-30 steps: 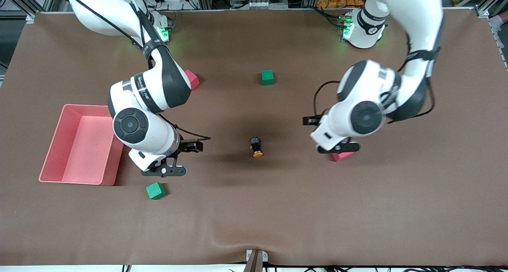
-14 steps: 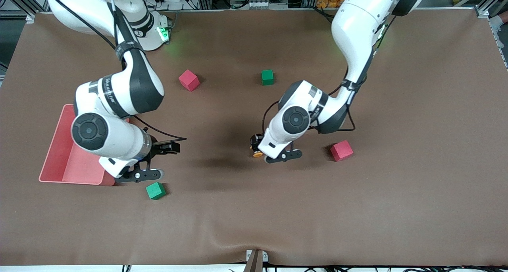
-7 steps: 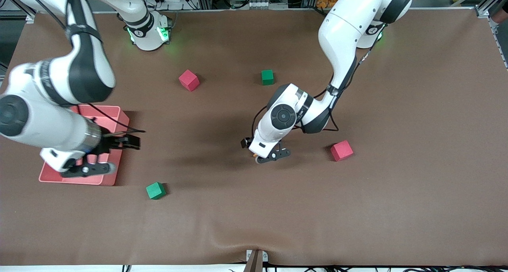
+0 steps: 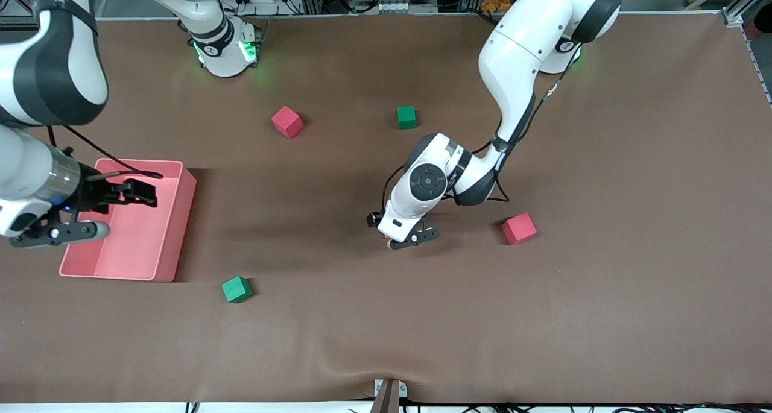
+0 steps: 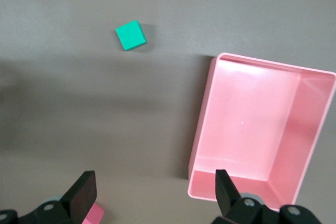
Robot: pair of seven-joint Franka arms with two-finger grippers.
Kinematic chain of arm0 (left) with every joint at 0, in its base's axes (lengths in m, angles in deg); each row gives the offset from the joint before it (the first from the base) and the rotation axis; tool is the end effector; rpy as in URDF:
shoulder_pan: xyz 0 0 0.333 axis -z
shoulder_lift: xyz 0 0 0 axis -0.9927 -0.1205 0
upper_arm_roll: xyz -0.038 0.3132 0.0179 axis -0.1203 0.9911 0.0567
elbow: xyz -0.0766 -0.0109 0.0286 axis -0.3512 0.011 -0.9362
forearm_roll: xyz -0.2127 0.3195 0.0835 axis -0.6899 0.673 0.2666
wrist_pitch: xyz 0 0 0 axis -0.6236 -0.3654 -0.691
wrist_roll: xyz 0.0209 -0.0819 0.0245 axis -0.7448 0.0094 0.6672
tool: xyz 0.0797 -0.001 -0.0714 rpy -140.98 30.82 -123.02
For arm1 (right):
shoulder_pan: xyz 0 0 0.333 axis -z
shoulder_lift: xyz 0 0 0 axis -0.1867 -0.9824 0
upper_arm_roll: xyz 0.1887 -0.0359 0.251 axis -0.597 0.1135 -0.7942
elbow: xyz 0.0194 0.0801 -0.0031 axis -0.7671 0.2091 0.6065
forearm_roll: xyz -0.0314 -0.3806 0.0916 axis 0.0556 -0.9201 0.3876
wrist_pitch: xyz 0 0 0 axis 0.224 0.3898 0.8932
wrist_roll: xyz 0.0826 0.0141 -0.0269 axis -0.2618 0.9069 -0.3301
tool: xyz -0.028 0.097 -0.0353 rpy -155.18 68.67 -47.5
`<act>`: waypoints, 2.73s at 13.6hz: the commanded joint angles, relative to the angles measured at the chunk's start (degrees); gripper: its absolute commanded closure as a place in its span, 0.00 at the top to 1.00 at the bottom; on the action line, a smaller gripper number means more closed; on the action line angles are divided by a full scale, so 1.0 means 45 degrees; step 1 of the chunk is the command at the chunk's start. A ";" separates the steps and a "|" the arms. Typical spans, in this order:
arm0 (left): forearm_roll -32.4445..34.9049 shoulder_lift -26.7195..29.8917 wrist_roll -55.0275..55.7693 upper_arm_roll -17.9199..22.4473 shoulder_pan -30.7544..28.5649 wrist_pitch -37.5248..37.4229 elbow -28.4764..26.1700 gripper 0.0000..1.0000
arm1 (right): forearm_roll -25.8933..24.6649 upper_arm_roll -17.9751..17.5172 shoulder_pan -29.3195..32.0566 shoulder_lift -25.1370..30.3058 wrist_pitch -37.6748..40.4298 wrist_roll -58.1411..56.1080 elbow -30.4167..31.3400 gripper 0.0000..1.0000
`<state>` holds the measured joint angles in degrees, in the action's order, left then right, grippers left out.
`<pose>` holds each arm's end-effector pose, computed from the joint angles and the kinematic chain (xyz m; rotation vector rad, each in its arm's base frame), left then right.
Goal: Place and upright button with both arms
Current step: 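Grasp the lying button with the left gripper while the right gripper retracts, then lift the button off the table with the left gripper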
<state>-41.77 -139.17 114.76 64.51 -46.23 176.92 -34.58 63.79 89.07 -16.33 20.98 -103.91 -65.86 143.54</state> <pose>0.5676 -0.4949 0.1968 2.8981 0.4255 -0.1602 0.6369 0.0376 0.5379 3.1317 0.1915 -0.1320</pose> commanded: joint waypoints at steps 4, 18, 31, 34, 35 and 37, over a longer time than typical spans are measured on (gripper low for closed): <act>-0.0220 -0.0381 -0.0290 0.0095 0.0306 0.0162 0.0399 0.83 | -0.0452 -0.0216 0.0905 0.2050 0.0646 -0.0119 0.1169 1.00; -0.0162 -0.0421 -0.0681 0.0173 0.0248 0.0142 0.0321 0.51 | -0.0413 -0.0255 0.1648 0.3811 0.1605 0.0057 0.2127 1.00; 0.0110 0.1706 0.0040 0.0425 0.0325 -0.1516 0.0263 0.20 | -0.0374 -0.0275 0.1668 0.3596 0.1235 -0.0021 0.1872 1.00; 0.2096 0.2117 0.2201 0.0446 0.0773 -0.1635 0.0107 0.21 | -0.0277 -0.0275 0.1551 0.3557 0.1215 -0.0002 0.1853 1.00; 0.2954 0.2138 0.2886 0.0427 0.1007 -0.1751 0.0087 0.21 | -0.0141 -0.0294 0.1512 0.3479 0.1215 -0.0040 0.1853 1.00; 0.4208 0.2138 0.4097 0.0427 0.1321 -0.1772 0.0067 0.27 | -0.0082 -0.0314 0.1492 0.3420 0.1215 -0.0138 0.1853 1.00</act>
<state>-27.26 -131.16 128.03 65.52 -42.29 169.39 -32.48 62.58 88.08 -9.87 36.46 -98.09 -65.89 151.64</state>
